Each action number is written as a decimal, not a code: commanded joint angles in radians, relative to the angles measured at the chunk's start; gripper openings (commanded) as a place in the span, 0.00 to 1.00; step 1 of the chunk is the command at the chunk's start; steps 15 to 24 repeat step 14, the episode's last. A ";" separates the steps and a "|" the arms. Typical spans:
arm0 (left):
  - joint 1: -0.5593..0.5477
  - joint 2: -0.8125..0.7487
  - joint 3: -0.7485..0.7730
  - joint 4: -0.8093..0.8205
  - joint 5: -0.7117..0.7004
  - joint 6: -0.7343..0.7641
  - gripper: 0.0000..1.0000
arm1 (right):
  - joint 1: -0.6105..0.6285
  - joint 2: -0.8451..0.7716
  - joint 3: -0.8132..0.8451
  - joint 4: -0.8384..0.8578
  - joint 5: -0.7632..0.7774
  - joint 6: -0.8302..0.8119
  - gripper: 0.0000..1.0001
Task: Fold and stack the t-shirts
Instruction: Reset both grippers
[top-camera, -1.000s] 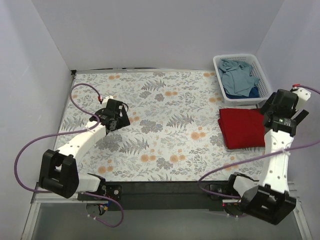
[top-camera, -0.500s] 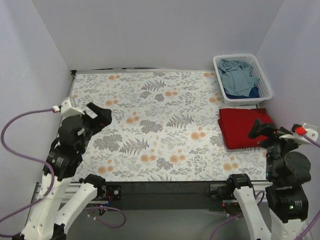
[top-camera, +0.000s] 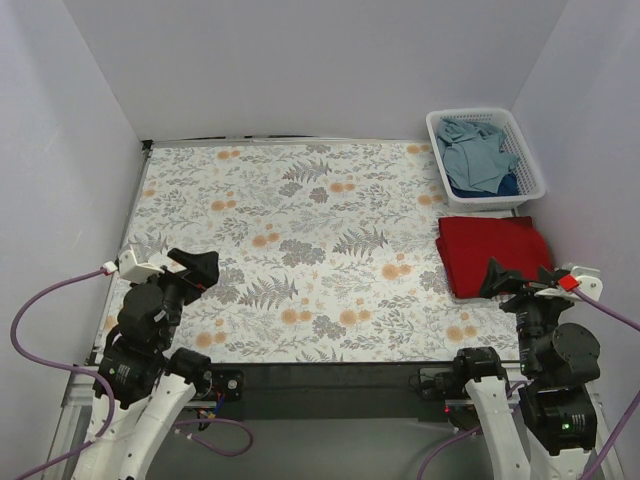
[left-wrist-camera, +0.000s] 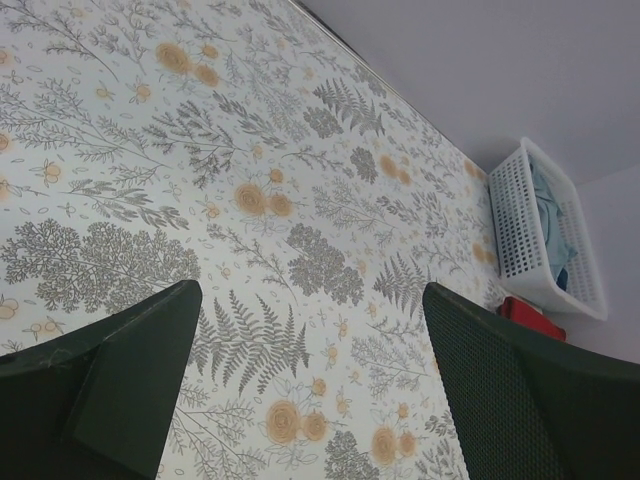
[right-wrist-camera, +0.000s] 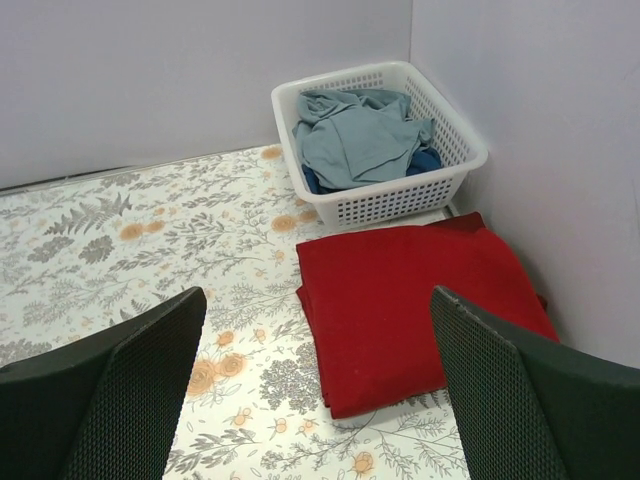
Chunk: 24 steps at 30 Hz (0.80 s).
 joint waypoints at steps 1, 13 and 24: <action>0.005 0.001 0.007 0.043 -0.035 0.005 0.93 | 0.008 0.008 -0.004 0.051 -0.023 -0.015 0.98; 0.005 -0.010 -0.075 0.102 0.022 0.003 0.96 | 0.008 0.025 -0.032 0.068 -0.035 0.011 0.98; 0.005 -0.010 -0.079 0.107 0.025 0.005 0.96 | 0.008 0.025 -0.034 0.070 -0.035 0.011 0.98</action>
